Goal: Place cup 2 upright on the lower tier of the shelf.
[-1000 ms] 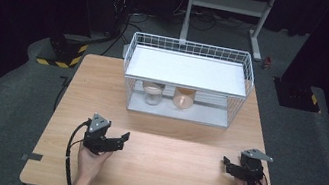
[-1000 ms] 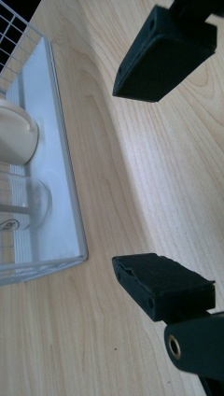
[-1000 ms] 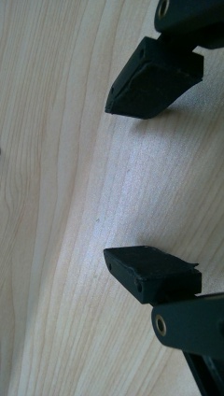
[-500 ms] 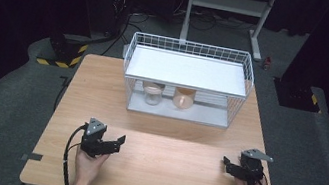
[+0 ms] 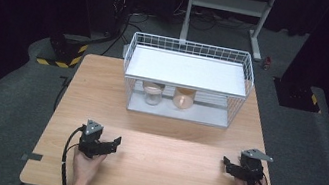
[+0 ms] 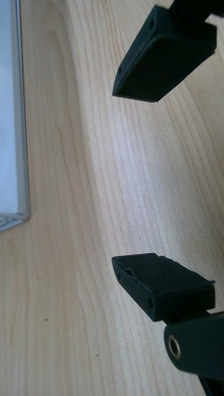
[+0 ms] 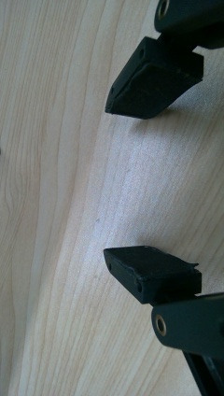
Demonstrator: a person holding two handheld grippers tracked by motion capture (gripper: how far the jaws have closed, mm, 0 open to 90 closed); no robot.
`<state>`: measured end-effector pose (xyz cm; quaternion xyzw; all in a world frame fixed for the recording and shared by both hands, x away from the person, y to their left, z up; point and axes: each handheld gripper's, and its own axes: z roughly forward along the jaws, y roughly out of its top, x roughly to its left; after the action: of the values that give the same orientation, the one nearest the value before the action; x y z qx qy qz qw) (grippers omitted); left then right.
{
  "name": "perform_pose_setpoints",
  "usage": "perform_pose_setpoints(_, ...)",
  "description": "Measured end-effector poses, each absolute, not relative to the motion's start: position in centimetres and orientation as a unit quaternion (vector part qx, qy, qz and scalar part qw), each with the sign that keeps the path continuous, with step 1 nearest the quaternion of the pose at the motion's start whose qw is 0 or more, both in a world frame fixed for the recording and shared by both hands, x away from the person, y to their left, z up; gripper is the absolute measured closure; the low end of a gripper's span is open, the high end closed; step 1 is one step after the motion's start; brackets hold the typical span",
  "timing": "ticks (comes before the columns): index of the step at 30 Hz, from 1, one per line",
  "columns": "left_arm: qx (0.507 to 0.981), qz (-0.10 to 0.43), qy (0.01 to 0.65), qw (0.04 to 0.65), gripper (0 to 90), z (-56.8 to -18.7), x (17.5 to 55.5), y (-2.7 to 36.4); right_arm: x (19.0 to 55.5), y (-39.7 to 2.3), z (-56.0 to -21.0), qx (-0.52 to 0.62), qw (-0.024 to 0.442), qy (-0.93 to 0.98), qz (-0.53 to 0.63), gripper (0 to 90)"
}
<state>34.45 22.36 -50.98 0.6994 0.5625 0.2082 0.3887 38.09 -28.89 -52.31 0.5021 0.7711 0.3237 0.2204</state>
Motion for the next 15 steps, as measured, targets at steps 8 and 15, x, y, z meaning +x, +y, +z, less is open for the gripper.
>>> perform_pose_setpoints(8, 0.697, 0.217, 0.573, 0.372, 16.3, -51.8, 34.8, 22.6, 38.1, -28.9, -52.3, 0.502, 0.220, 0.771, 0.324, 25.9)
perform_pose_setpoints(15, 0.699, 0.233, 0.576, 0.354, 16.5, -52.1, 35.1, 22.9, 38.1, -28.9, -52.3, 0.502, 0.220, 0.771, 0.324, 25.9)
